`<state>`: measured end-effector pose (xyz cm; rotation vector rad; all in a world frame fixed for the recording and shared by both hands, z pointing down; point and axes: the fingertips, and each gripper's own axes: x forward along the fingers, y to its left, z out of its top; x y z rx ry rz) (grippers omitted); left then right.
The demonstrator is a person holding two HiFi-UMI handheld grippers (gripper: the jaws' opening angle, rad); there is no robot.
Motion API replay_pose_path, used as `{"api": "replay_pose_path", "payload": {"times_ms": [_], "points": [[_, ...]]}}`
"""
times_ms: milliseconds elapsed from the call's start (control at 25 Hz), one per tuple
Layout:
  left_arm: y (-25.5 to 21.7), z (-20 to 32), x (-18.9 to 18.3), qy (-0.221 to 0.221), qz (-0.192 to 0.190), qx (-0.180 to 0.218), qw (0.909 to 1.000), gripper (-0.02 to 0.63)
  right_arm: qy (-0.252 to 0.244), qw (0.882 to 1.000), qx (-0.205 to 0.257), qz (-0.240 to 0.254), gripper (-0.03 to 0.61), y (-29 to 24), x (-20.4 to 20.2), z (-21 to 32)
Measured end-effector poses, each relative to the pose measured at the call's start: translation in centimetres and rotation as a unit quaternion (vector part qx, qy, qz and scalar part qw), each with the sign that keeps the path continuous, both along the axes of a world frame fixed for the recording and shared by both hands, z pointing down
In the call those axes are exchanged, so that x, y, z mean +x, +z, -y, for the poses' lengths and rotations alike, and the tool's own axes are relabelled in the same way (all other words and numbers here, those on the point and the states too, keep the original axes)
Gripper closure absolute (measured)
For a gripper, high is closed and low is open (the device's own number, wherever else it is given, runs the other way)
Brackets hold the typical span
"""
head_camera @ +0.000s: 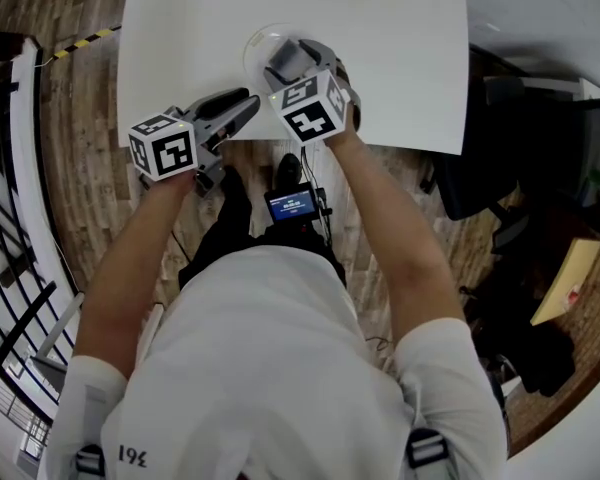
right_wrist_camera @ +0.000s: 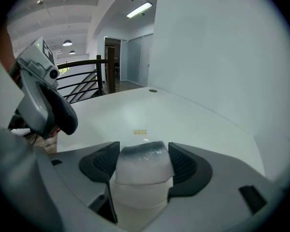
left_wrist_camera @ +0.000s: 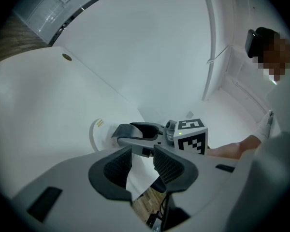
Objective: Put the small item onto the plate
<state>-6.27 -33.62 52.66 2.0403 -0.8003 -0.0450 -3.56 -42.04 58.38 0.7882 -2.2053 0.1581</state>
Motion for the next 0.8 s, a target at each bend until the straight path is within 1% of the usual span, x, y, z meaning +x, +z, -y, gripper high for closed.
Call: {"api": "replay_pose_path", "payload": {"times_ms": [200,560,680,800], "points": [[1.0,-0.2,-0.7,-0.006,0.001,-0.011,0.9999,0.489,-0.001,1.0,-0.005,0.006,0.261,1.1,-1.6,1.3],[1.7,-0.7,-0.5,-0.007,0.0,-0.02,0.9998,0.489,0.013,0.999,-0.019,0.038,0.261,1.3,-1.8,2.2],[1.8,-0.7,-0.4,-0.003,0.0,-0.022,0.9998,0.489,0.021,0.998,-0.033,0.049,0.261,1.6,-1.8,2.0],[1.9,-0.8,-0.2,-0.001,0.001,-0.023,0.9997,0.489,0.017,0.998,-0.04,0.04,0.261,2.0,-1.6,1.7]]}}
